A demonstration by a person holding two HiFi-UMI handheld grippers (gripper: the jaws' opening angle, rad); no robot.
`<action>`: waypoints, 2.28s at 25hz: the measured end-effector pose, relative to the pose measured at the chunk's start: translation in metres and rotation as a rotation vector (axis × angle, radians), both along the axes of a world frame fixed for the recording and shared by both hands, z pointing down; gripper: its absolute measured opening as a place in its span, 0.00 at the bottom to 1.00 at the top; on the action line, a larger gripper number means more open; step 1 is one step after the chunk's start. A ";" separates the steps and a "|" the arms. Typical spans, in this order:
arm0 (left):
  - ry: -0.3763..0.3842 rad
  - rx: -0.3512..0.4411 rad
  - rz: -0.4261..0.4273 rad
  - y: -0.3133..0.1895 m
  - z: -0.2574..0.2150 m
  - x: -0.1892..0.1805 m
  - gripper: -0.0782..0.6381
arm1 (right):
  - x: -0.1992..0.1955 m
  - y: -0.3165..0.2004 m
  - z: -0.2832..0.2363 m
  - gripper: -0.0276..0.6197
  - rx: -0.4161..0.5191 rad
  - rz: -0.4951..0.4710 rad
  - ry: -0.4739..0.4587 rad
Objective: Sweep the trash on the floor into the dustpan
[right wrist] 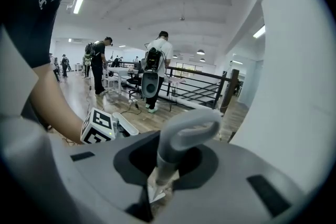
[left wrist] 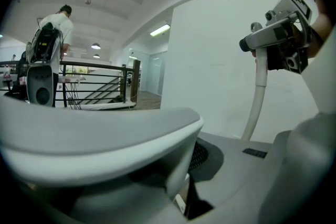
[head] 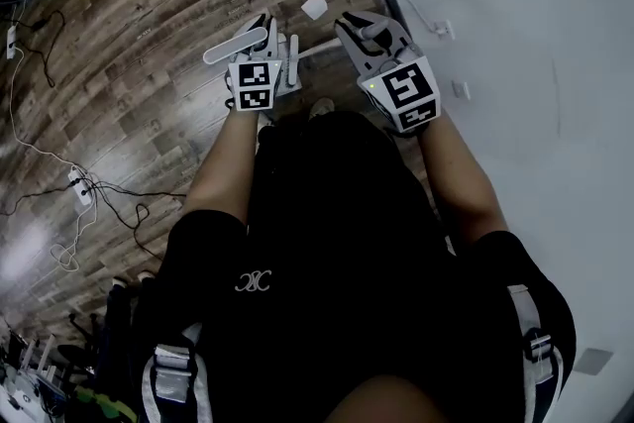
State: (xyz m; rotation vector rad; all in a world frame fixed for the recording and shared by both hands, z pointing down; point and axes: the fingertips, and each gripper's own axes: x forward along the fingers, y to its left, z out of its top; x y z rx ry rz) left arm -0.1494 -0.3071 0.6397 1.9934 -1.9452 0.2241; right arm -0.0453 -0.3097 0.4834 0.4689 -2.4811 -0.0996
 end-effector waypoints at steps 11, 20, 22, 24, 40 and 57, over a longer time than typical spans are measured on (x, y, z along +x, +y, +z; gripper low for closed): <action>0.026 -0.050 -0.277 0.000 -0.013 -0.025 0.17 | 0.036 -0.124 -0.015 0.14 0.098 -0.040 0.026; -0.135 -0.122 -0.587 0.028 -0.049 -0.075 0.15 | 0.035 -0.233 0.029 0.14 0.099 -0.214 0.082; -0.133 -0.134 -0.678 0.045 -0.044 -0.097 0.15 | 0.025 -0.232 0.044 0.14 0.102 -0.264 0.106; -0.123 -0.138 -0.753 0.062 -0.036 -0.116 0.15 | 0.013 -0.224 0.056 0.14 0.103 -0.307 0.110; -0.034 -0.066 -0.802 0.124 0.001 -0.140 0.16 | -0.156 -0.023 0.049 0.14 -0.010 -0.632 0.004; -0.096 -0.078 -0.738 0.157 -0.031 -0.161 0.16 | -0.172 0.046 -0.041 0.14 -0.089 -0.629 -0.148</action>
